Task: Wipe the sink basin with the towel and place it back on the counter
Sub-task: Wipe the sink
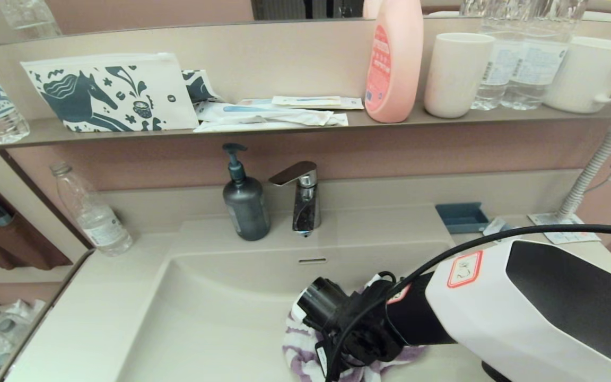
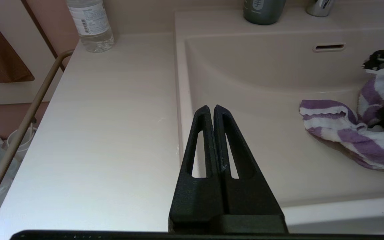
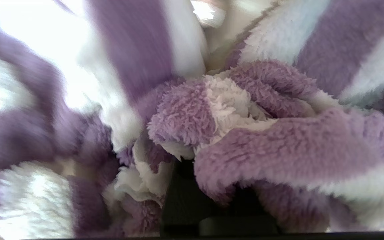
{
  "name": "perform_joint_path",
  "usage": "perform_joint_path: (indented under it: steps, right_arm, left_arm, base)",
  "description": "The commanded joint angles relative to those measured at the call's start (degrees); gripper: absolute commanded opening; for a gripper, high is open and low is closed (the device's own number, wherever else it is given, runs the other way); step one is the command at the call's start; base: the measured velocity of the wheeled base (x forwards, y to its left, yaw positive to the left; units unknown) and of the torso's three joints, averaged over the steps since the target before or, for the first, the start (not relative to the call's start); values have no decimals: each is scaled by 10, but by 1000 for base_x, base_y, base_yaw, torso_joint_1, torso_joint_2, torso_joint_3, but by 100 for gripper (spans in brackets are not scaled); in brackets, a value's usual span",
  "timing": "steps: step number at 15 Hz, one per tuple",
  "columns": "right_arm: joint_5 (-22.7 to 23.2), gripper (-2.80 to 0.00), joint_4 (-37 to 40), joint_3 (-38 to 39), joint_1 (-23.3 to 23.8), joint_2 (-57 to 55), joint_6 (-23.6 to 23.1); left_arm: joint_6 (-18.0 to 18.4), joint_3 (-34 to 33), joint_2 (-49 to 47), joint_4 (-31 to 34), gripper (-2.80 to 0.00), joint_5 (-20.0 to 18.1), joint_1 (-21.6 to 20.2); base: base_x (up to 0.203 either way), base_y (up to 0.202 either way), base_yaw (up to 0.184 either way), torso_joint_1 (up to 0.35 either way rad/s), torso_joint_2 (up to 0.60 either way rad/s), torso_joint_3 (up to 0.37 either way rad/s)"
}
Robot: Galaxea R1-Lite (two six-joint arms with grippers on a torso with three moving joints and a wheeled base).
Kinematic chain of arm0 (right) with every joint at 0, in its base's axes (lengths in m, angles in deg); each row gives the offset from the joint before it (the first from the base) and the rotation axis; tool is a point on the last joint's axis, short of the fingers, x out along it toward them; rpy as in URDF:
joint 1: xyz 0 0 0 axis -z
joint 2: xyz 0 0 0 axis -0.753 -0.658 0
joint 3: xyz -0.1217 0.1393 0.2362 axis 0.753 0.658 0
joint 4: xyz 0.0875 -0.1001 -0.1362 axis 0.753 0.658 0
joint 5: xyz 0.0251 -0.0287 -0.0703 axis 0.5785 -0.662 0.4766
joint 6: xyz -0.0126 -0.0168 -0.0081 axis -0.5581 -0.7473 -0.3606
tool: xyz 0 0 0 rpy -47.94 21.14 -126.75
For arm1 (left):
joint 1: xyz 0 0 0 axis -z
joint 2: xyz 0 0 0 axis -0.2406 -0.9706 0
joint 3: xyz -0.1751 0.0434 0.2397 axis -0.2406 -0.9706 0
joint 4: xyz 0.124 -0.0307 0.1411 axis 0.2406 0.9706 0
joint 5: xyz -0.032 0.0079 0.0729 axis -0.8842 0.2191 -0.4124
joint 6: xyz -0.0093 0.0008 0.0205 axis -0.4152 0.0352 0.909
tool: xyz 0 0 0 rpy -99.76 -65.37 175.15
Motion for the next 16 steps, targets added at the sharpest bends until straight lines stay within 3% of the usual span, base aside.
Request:
perform_joint_path:
  steps: [1,5,7,14,16]
  right_arm:
    - [3,-280,13,-71,-12,-38,5]
    - [17,-280,98,-246,-42,-103,11]
    - [22,-280,116,-299,-66,-135,5]
    - [49,-280,-64,-298,-71,-135,7]
    - [46,-280,-139,-296,-72,-128,57]
  left_arm:
    - [0,0,-1,0,-280,0,0]
    - [0,0,-1,0,-280,0,0]
    - [0,0,-1,0,-280,0,0]
    - [0,0,-1,0,-280,0,0]
    - [0,0,-1,0,-280,0,0]
  base:
    - [0,0,0,0,0,0]
    - [0,0,0,0,0,0]
    - [0,0,0,0,0,0]
    - [0,0,0,0,0,0]
    - [0,0,0,0,0,0]
